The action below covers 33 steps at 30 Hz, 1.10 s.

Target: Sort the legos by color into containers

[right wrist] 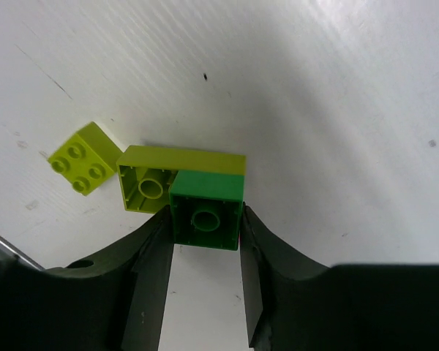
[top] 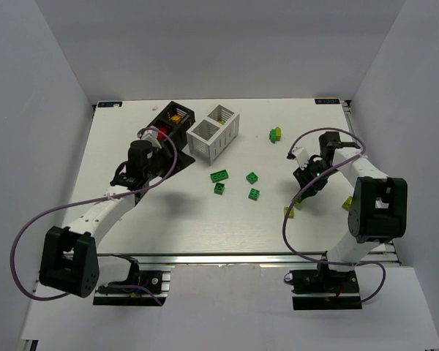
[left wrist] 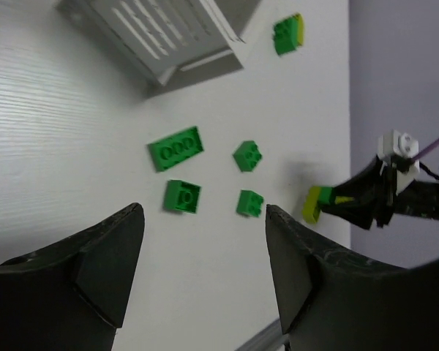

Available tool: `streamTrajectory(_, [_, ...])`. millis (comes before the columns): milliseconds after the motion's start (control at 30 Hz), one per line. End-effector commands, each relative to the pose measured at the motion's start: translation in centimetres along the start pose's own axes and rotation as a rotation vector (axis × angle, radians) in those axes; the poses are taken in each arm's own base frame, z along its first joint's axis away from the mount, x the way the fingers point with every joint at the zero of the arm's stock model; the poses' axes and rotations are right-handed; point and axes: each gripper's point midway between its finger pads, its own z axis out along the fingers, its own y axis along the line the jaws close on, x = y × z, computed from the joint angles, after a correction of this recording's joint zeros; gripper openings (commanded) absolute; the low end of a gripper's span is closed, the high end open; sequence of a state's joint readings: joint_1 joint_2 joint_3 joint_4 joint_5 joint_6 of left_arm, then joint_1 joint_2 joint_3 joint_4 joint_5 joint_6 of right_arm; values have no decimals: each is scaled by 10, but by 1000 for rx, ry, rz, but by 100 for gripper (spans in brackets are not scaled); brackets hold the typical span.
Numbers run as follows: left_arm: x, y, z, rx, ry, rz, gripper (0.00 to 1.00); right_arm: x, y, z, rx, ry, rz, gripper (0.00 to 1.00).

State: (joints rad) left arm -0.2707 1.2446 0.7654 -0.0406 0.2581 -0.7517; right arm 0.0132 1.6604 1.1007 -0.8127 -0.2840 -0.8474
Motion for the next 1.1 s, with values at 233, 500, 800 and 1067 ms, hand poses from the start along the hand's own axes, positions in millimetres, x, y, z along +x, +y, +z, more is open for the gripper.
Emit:
streamTrajectory(233, [41,-105,18,433,187,-46,80,-125,58,-91,-139,-564,-353,3])
streamTrajectory(500, [68,-154,14,698,314,-109,81,-191,132,-108,-157,-813,-602,0])
streamTrajectory(800, [68,-183,-20,978,358,-258,89,-229,155,-127,-90,-996,-675,0])
streamTrajectory(1067, [66,-189,-38,1104,388,-332,91,-242,155,-149,-3,-1109,-661,0])
